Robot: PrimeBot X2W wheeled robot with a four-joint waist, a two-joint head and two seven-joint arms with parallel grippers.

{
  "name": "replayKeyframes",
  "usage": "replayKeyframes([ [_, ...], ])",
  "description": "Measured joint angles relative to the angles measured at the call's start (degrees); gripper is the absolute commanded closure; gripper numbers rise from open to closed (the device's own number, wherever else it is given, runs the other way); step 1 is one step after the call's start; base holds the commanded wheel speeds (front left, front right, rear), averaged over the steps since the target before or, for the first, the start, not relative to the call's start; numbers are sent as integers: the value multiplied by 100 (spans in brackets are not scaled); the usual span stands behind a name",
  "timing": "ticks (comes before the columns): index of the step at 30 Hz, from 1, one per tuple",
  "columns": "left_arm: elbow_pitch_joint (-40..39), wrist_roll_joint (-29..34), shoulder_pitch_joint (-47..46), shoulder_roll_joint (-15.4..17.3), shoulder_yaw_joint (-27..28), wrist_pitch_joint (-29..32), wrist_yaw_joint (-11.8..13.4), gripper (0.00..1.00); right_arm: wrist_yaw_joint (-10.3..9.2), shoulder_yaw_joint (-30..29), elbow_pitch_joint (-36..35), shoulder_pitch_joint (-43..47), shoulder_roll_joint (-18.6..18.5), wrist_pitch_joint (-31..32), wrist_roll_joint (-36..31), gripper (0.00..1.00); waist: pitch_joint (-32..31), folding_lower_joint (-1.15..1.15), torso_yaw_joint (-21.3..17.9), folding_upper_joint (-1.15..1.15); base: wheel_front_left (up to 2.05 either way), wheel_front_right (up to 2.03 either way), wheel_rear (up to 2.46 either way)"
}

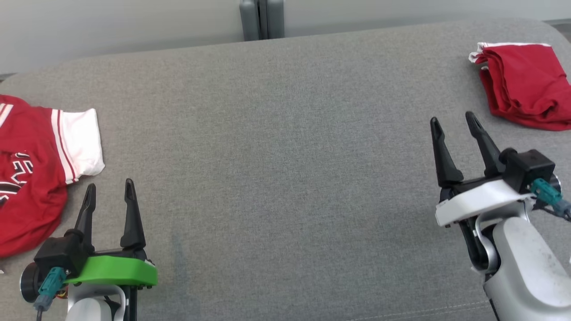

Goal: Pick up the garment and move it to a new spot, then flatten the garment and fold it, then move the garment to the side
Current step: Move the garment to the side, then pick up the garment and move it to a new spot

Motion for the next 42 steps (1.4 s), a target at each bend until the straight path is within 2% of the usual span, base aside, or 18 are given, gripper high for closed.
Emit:
replayKeyframes([
  [14,182,-34,149,-29,3,0,5,0,-2,-479,-446,895,736,0,-172,0,-503,0,166,0,0,0,0],
  [30,321,8,124,34,-175,44,53,0,-3,-433,-453,1123,894,0,-672,0,-682,0,313,0,0,0,0],
  [42,237,38,130,66,-256,190,201,0,-3,-525,-399,1257,923,0,-710,0,-763,0,331,0,0,0,0],
])
